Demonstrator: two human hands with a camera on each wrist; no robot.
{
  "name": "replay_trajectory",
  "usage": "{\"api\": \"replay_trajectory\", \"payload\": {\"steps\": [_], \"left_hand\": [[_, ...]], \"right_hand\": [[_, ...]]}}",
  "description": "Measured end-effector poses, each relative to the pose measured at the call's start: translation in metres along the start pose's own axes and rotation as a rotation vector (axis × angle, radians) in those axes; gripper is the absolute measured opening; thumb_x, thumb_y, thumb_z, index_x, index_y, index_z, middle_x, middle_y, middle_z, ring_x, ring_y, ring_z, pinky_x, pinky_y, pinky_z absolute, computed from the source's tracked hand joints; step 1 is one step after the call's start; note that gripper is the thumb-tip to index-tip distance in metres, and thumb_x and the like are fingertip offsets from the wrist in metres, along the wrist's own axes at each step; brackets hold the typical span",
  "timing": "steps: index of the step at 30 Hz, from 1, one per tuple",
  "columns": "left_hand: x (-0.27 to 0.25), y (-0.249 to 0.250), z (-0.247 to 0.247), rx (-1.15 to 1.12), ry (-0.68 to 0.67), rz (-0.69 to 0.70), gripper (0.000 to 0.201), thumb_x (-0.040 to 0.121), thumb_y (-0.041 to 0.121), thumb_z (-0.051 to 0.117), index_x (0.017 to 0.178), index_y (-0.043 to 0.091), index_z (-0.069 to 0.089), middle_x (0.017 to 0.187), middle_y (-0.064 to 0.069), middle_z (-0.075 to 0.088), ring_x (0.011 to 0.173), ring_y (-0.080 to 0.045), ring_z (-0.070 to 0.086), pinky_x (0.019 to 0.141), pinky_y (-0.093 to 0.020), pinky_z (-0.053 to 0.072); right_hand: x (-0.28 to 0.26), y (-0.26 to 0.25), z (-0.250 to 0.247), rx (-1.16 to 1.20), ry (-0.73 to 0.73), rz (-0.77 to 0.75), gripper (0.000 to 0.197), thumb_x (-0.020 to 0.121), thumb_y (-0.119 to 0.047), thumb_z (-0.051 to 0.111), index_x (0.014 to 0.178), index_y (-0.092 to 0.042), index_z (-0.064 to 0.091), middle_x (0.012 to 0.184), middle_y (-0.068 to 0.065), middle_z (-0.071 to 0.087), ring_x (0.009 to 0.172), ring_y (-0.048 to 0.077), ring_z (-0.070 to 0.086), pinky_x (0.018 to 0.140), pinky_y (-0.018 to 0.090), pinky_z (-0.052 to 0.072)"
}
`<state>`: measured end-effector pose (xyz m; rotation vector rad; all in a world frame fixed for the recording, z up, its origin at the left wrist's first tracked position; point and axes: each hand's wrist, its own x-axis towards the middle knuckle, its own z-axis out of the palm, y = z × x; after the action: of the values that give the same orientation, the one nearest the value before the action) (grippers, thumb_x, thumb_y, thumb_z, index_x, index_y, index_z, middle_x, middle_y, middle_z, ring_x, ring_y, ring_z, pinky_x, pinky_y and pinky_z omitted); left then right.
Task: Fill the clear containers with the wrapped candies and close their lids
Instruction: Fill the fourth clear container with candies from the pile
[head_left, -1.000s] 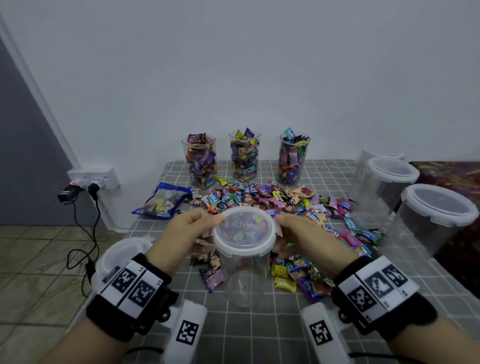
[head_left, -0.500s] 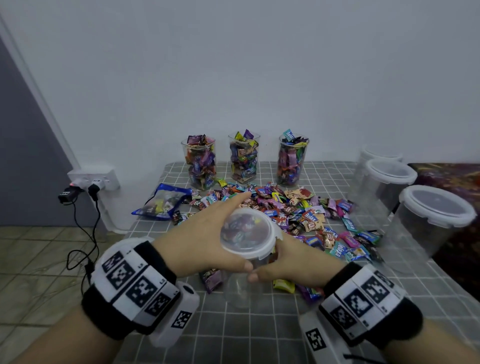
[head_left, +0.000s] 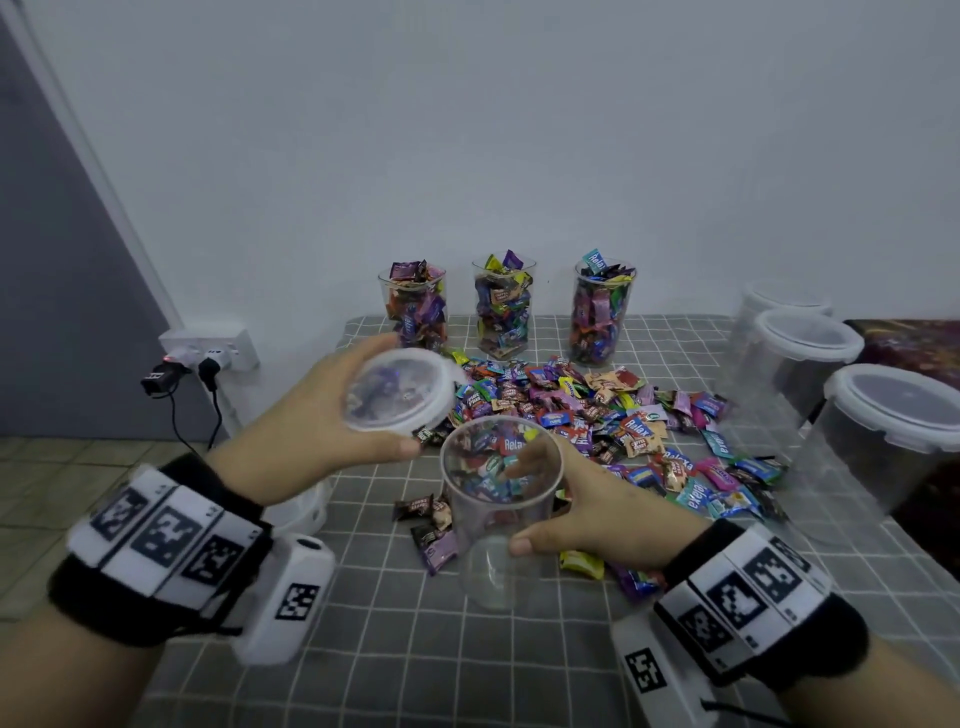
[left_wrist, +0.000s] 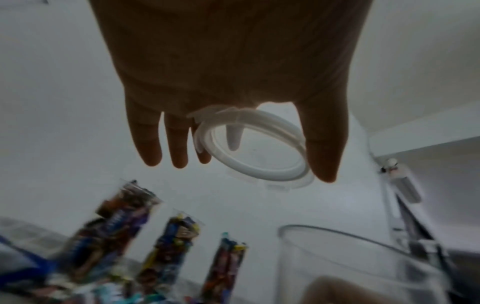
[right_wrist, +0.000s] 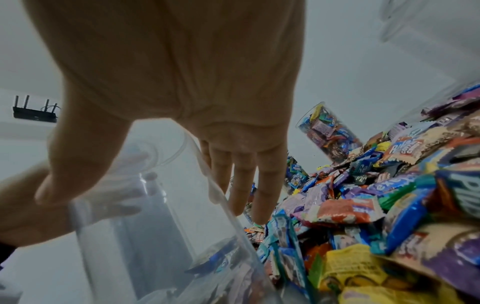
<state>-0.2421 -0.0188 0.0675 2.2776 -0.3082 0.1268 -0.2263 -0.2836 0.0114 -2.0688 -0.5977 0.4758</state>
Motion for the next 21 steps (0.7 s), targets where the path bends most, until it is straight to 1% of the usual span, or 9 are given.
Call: {"api": "replay_trajectory", "payload": {"steps": [2, 6, 8, 11, 12, 14, 16, 18, 21], "left_hand": [[-0.003, -0.021, -0.015, 0.136, -0.007, -0.095, 0.109, 0.041, 0.070, 0.067, 0.139, 0.040, 0.029, 0.138, 0.014, 0.038, 0.125, -0.001, 0.038, 0.100, -0.020, 0.030], [-0.011, -0.058, -0.032, 0.353, -0.076, -0.287, 0.116, 0.037, 0.075, 0.060, 0.141, 0.036, 0.029, 0.145, -0.001, 0.035, 0.132, -0.017, 0.032, 0.104, -0.033, 0.030], [-0.015, -0.071, -0.032, 0.421, -0.114, -0.386, 0.124, 0.032, 0.076, 0.055, 0.144, 0.029, 0.028, 0.143, -0.006, 0.036, 0.131, -0.022, 0.034, 0.104, -0.036, 0.031], [-0.019, -0.084, -0.024, 0.472, -0.148, -0.476, 0.130, 0.029, 0.076, 0.051, 0.146, 0.023, 0.026, 0.142, -0.011, 0.036, 0.129, -0.025, 0.036, 0.104, -0.034, 0.032], [-0.020, -0.087, -0.019, 0.489, -0.163, -0.502, 0.128, 0.033, 0.075, 0.057, 0.146, 0.023, 0.026, 0.142, -0.012, 0.036, 0.129, -0.025, 0.037, 0.104, -0.033, 0.032], [-0.022, -0.094, -0.011, 0.535, -0.206, -0.537, 0.110, 0.056, 0.063, 0.074, 0.145, 0.022, 0.025, 0.143, -0.010, 0.033, 0.129, -0.024, 0.036, 0.103, -0.030, 0.032], [-0.024, -0.100, -0.006, 0.578, -0.239, -0.534, 0.093, 0.071, 0.047, 0.076, 0.145, 0.023, 0.025, 0.146, -0.007, 0.030, 0.131, -0.022, 0.034, 0.104, -0.029, 0.030], [-0.024, -0.103, -0.005, 0.593, -0.254, -0.520, 0.092, 0.072, 0.045, 0.076, 0.145, 0.024, 0.025, 0.148, -0.004, 0.029, 0.133, -0.021, 0.032, 0.106, -0.029, 0.029], [-0.022, -0.099, -0.004, 0.651, -0.287, -0.496, 0.091, 0.074, 0.051, 0.072, 0.146, 0.025, 0.023, 0.152, -0.004, 0.022, 0.138, -0.022, 0.025, 0.110, -0.030, 0.025]], "right_hand": [[0.000, -0.001, 0.000, 0.001, -0.005, 0.005, 0.063, 0.071, -0.032, 0.081, 0.117, -0.032, 0.039, 0.119, -0.014, 0.050, 0.114, 0.002, 0.050, 0.101, 0.030, 0.043], [-0.001, -0.001, 0.000, -0.001, 0.000, 0.008, 0.065, 0.072, -0.031, 0.080, 0.120, -0.030, 0.037, 0.123, -0.015, 0.048, 0.119, 0.000, 0.046, 0.102, 0.026, 0.040], [-0.001, -0.001, 0.000, -0.005, 0.002, 0.012, 0.066, 0.071, -0.033, 0.081, 0.120, -0.030, 0.037, 0.122, -0.016, 0.048, 0.119, 0.000, 0.045, 0.103, 0.028, 0.040], [-0.001, 0.000, 0.000, -0.016, 0.004, 0.019, 0.065, 0.070, -0.036, 0.081, 0.118, -0.033, 0.038, 0.122, -0.016, 0.048, 0.118, 0.000, 0.046, 0.103, 0.030, 0.040], [-0.001, 0.000, 0.000, -0.021, 0.004, 0.021, 0.065, 0.069, -0.037, 0.081, 0.118, -0.034, 0.038, 0.122, -0.017, 0.048, 0.118, 0.000, 0.046, 0.103, 0.030, 0.040], [-0.002, -0.001, 0.000, -0.026, -0.003, 0.025, 0.065, 0.069, -0.039, 0.080, 0.118, -0.036, 0.037, 0.122, -0.018, 0.048, 0.118, 0.001, 0.046, 0.103, 0.030, 0.040], [-0.003, -0.003, 0.000, -0.026, -0.008, 0.028, 0.065, 0.070, -0.038, 0.080, 0.118, -0.038, 0.036, 0.123, -0.018, 0.047, 0.119, 0.001, 0.046, 0.102, 0.026, 0.040], [-0.004, -0.004, 0.000, -0.023, -0.004, 0.028, 0.063, 0.072, -0.035, 0.079, 0.117, -0.038, 0.035, 0.123, -0.018, 0.047, 0.119, 0.000, 0.045, 0.099, 0.020, 0.039], [-0.005, -0.004, -0.001, -0.037, -0.004, 0.031, 0.066, 0.073, -0.034, 0.079, 0.121, -0.036, 0.034, 0.123, -0.020, 0.046, 0.118, 0.000, 0.046, 0.099, 0.018, 0.038]]}}
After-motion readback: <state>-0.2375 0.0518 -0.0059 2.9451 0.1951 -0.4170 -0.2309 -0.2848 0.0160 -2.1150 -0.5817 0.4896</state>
